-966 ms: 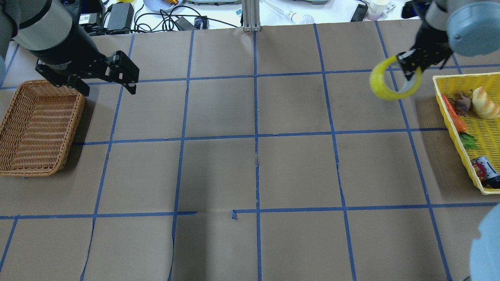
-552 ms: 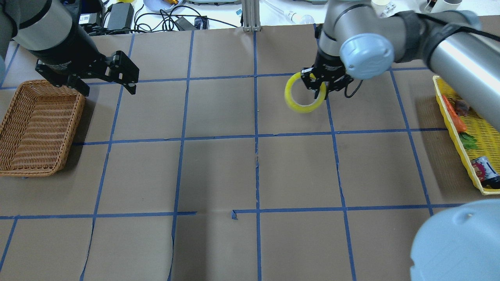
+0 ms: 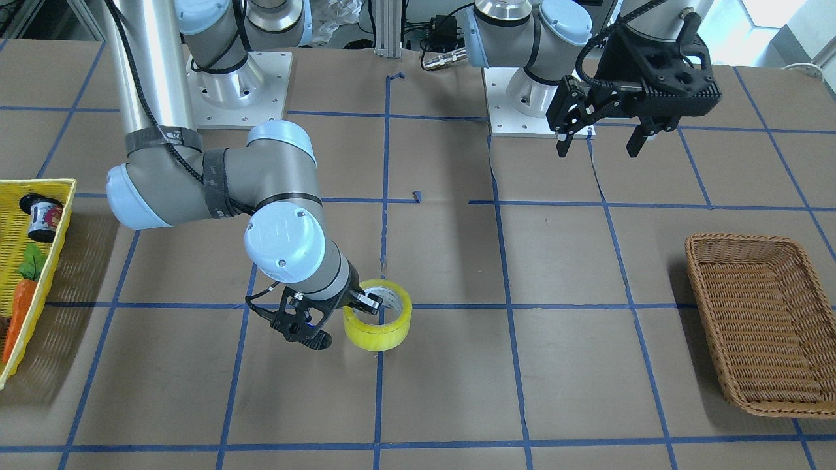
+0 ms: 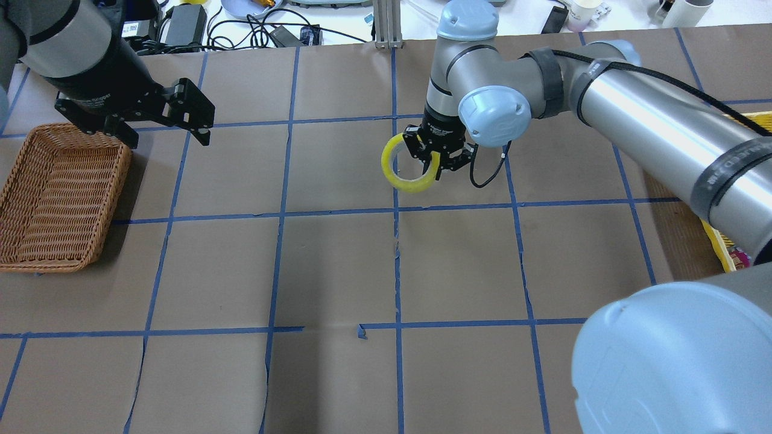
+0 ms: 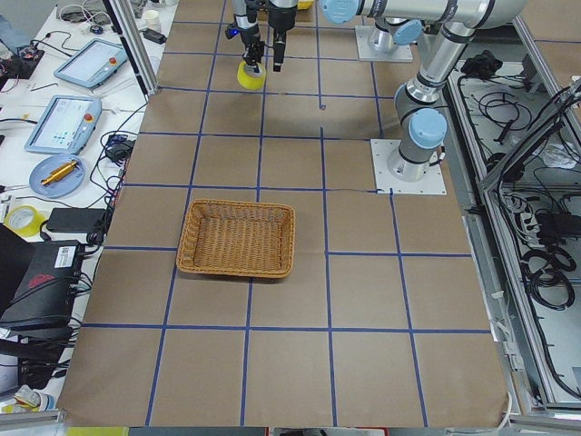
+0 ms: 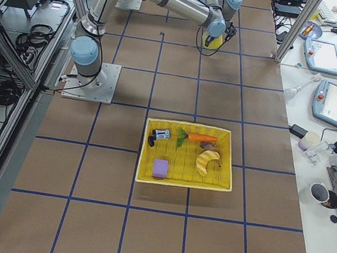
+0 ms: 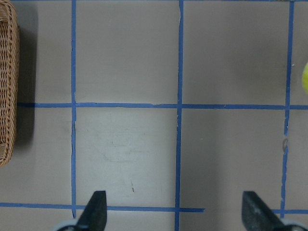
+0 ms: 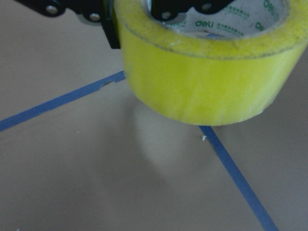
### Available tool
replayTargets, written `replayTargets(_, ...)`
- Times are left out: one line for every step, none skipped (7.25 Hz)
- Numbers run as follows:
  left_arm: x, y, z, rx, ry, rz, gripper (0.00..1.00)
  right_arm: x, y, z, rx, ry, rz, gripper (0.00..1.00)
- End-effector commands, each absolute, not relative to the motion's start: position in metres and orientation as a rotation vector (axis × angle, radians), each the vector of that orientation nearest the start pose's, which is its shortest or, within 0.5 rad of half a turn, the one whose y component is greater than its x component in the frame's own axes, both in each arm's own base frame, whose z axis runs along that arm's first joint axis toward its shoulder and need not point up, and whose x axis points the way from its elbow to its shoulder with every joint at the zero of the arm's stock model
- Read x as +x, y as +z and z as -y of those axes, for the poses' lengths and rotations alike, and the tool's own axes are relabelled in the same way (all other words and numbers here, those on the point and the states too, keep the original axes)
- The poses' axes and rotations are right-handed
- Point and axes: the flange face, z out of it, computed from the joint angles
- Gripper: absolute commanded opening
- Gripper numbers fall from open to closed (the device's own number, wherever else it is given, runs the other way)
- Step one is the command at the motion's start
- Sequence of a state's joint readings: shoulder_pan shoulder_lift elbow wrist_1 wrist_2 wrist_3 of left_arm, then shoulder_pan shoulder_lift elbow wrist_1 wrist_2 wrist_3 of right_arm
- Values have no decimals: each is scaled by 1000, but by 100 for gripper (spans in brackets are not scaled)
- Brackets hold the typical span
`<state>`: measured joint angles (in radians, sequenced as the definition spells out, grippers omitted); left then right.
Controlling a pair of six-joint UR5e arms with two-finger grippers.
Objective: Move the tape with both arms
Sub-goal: 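Lift the tape roll and carry it to the table center with the right gripper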
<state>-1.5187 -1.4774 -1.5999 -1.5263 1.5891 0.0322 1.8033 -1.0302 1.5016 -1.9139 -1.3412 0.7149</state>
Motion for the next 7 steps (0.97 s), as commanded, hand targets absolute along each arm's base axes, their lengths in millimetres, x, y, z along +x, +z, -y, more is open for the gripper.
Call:
replayTargets(-107,523,468,-33,-168,-3114,100,314,219,595,784,427,-2820,0)
replayTargets(-107,523,468,-33,-168,-3114,100,312,211,587,792,452,-2824,2)
replayTargets(-107,523,468,-33,-168,-3114,100,308,198,578,799,494,-2832,15)
replayTargets(-107,523,468,-33,-168,-3114,100,309,193,575,795,474,-2829,38)
replayTargets(-107,523,468,-33,-168,-3114,100,308,194,577,797,460,-2822,48)
replayTargets(-107,523,468,-33,-168,-3114,100,309,194,577,794,455,-2822,63)
replayTargets(-107,523,468,-33,-168,-3114,100,308,198,580,795,438,-2828,82)
